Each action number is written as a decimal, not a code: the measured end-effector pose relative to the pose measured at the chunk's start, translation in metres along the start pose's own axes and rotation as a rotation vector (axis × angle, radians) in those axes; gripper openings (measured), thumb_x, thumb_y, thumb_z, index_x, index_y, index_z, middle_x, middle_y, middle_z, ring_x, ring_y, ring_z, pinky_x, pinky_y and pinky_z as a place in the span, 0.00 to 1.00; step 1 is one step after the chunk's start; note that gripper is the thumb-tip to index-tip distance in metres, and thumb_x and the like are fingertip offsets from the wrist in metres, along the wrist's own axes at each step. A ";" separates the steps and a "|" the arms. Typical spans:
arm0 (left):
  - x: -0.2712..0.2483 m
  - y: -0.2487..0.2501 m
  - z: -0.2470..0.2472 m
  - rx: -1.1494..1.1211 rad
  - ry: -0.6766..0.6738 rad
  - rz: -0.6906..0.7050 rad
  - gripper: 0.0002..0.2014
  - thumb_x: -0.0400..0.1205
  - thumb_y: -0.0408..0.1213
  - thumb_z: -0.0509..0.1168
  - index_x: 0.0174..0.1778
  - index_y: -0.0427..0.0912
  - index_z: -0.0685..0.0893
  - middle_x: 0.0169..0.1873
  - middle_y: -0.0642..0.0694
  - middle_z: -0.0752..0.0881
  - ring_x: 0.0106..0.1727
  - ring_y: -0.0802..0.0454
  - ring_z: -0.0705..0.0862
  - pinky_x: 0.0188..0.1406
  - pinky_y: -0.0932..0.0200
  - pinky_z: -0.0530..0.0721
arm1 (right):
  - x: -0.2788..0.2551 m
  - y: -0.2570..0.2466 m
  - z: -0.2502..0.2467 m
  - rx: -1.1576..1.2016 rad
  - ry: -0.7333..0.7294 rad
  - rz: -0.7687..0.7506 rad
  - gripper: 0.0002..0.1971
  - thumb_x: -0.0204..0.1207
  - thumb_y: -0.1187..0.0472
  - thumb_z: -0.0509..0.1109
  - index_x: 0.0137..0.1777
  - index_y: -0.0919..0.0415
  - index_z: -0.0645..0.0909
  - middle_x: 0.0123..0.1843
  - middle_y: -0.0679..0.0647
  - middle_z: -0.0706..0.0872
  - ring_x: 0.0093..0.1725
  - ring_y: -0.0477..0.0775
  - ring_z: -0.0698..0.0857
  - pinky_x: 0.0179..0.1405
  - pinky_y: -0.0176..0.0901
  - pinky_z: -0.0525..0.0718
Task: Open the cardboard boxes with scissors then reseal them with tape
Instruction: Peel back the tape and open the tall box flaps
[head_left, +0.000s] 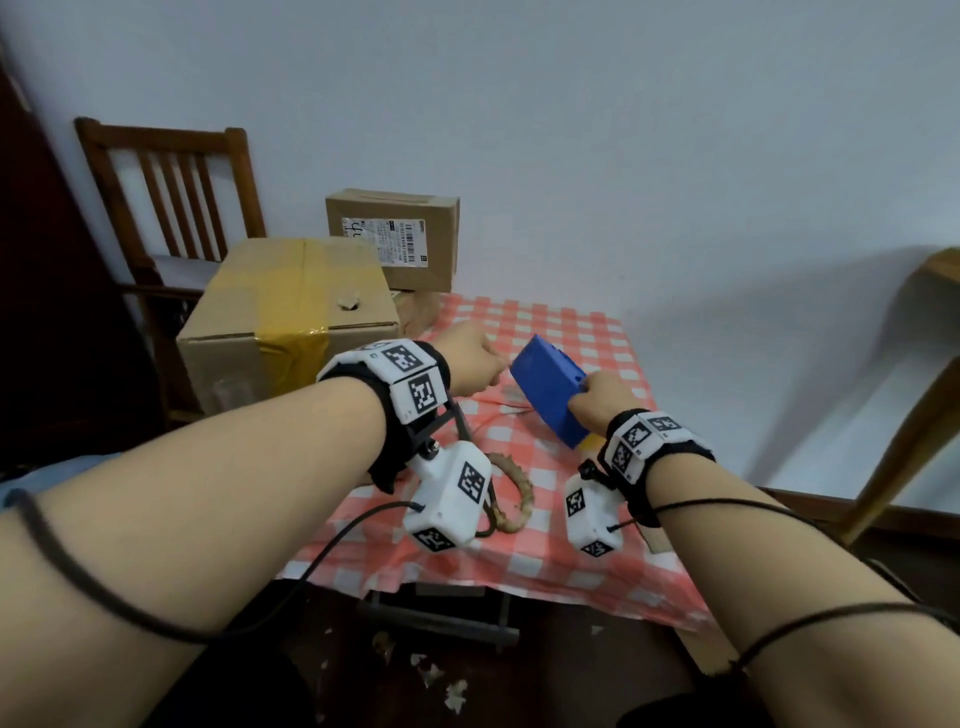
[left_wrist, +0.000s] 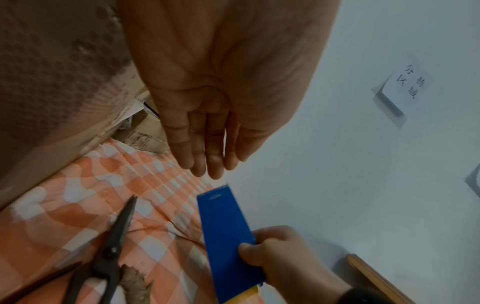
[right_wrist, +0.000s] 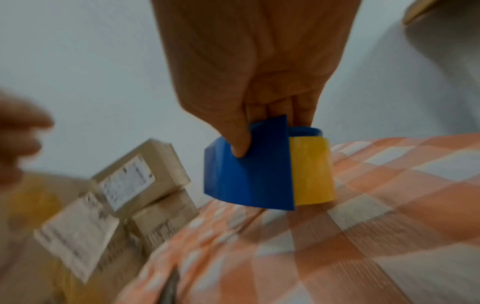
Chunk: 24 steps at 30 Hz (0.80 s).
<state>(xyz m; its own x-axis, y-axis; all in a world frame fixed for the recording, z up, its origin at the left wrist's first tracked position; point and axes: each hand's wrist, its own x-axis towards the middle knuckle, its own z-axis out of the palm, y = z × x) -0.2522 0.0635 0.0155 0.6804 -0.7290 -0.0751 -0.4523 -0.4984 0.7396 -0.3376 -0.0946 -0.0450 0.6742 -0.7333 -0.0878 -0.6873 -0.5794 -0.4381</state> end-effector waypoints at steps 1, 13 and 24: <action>-0.001 -0.001 0.000 -0.037 0.011 -0.018 0.10 0.84 0.30 0.60 0.41 0.31 0.84 0.39 0.34 0.83 0.38 0.44 0.79 0.41 0.53 0.82 | -0.003 0.001 -0.007 0.125 0.033 0.032 0.08 0.77 0.69 0.60 0.49 0.72 0.79 0.45 0.65 0.78 0.38 0.60 0.75 0.36 0.43 0.71; -0.023 0.011 0.009 -0.624 -0.099 -0.352 0.37 0.87 0.59 0.48 0.76 0.25 0.65 0.64 0.24 0.79 0.53 0.32 0.84 0.35 0.52 0.81 | -0.067 0.002 -0.043 0.957 0.141 0.122 0.17 0.80 0.49 0.66 0.41 0.63 0.74 0.27 0.59 0.73 0.09 0.47 0.70 0.10 0.28 0.65; -0.035 0.021 0.003 -0.655 -0.195 -0.360 0.33 0.82 0.64 0.55 0.42 0.32 0.82 0.38 0.37 0.85 0.38 0.44 0.82 0.39 0.56 0.78 | -0.082 -0.002 -0.049 0.900 0.091 0.108 0.20 0.78 0.45 0.68 0.38 0.63 0.77 0.27 0.59 0.77 0.17 0.52 0.75 0.16 0.33 0.71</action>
<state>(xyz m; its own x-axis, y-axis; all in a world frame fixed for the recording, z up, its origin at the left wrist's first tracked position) -0.2875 0.0772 0.0317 0.5798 -0.6742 -0.4575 0.2528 -0.3849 0.8877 -0.4049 -0.0510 0.0070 0.5680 -0.8150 -0.1144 -0.2492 -0.0379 -0.9677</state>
